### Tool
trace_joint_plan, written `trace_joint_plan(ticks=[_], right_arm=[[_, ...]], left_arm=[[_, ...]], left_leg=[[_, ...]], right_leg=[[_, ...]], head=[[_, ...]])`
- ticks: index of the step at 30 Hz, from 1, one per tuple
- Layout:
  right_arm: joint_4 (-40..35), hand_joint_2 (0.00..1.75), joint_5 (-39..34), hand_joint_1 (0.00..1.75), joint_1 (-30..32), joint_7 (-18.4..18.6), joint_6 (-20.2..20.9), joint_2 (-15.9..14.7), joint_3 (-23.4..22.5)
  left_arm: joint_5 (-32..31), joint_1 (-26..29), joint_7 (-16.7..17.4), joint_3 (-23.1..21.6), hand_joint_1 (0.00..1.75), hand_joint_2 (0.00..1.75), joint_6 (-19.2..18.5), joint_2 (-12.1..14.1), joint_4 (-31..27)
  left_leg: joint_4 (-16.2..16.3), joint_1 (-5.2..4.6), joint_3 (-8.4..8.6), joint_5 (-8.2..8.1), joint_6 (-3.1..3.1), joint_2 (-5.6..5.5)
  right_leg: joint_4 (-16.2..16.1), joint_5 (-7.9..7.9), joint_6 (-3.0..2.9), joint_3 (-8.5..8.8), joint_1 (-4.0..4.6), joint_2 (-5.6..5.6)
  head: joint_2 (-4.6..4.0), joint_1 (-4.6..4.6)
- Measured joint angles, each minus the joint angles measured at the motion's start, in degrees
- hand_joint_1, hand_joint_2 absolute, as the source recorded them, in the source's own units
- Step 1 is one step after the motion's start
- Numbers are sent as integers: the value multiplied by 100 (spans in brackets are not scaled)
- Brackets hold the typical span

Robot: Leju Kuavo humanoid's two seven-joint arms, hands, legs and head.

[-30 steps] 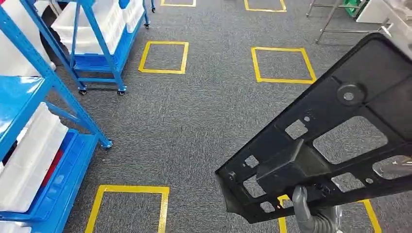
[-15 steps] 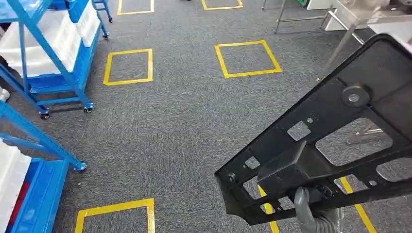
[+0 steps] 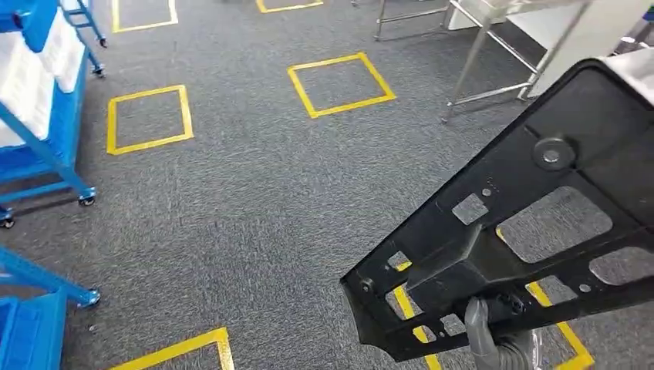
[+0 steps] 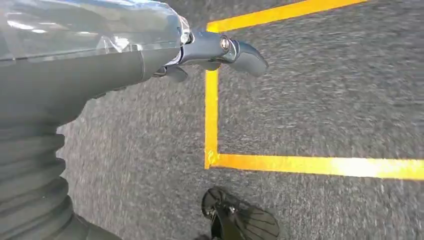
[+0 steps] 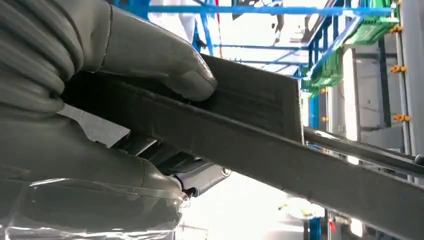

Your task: Take the parts from the cabinet and place them on the table.

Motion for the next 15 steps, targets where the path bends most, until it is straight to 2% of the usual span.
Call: trace_joint_plan(ticks=[1,4,5,6,7,8,9,10,11,12,13,14,15], right_arm=[[0,175,20,175,-17,26,-9,0,2],[-2,175,64,175,-17,39,-42,0,2],[-13,175,72,175,-8,37,-63,-2,2],[-20,175,90,175,9,31,-85,-2,7],[-24,175,88,175,-7,11,-107,-4,9],[-22,175,88,175,2,11,-138,-4,13],[-20,175,88,175,25,0,-148,-4,18],[-17,175,92,175,37,-4,-164,-4,17],[-15,175,105,175,51,-6,-177,-4,17],[-15,175,120,175,60,-6,-192,-4,20],[-15,175,142,175,61,-2,-197,-4,20],[-17,175,166,175,60,2,-203,-4,22],[-17,175,175,175,61,11,-208,-2,26]], left_arm=[[-2,0,11,2,0,175,6,-4,7],[-31,-11,39,9,0,175,4,-2,7],[-41,-25,42,9,0,175,-20,-2,7],[-48,-22,42,9,0,175,-35,7,7],[-72,-12,35,13,0,175,-55,11,7],[-76,-5,31,28,0,175,-63,11,7],[-94,4,28,50,0,175,-70,15,7],[-101,14,17,61,0,175,-72,15,7],[-105,18,4,77,0,175,-72,15,7],[-107,19,-9,90,0,175,-72,15,7],[-127,18,-24,96,0,175,-72,15,9],[-155,17,-48,96,0,175,-72,15,9],[-170,23,-61,98,0,175,-72,15,9]], left_leg=[[11,-40,7,-25,-40,45],[-30,-11,63,-39,-112,228],[-28,-38,104,-71,-160,271],[89,-2,74,-149,-192,-15],[418,16,-83,-365,-199,-287],[860,35,-291,-595,-211,-420],[1363,36,-542,-808,-222,-487],[1728,38,-734,-900,-237,-499],[1840,43,-817,-848,-242,-500],[1662,51,-764,-652,-247,-505],[1208,65,-586,-344,-244,-524],[656,81,-349,-38,-240,-605],[213,111,-176,136,-235,-832]], right_leg=[[1,10,-34,6,21,-19],[-2,13,-80,-29,57,214],[-80,46,-118,14,9,301],[-117,77,-131,48,-17,356],[-120,80,-162,46,-35,430],[-119,80,-180,44,-38,498],[-117,78,-183,42,-37,579],[-113,78,-183,42,-35,668],[-107,78,-183,49,-36,755],[-101,75,-178,61,-39,850],[-86,66,-165,73,-44,960],[-64,54,-146,81,-52,1052],[-34,34,-117,70,-58,1120]], head=[[0,0],[0,0],[0,-2],[0,0],[0,-2],[0,-2],[0,-2],[0,-2],[0,-2],[0,-2],[0,-2],[0,-2],[0,-2]])
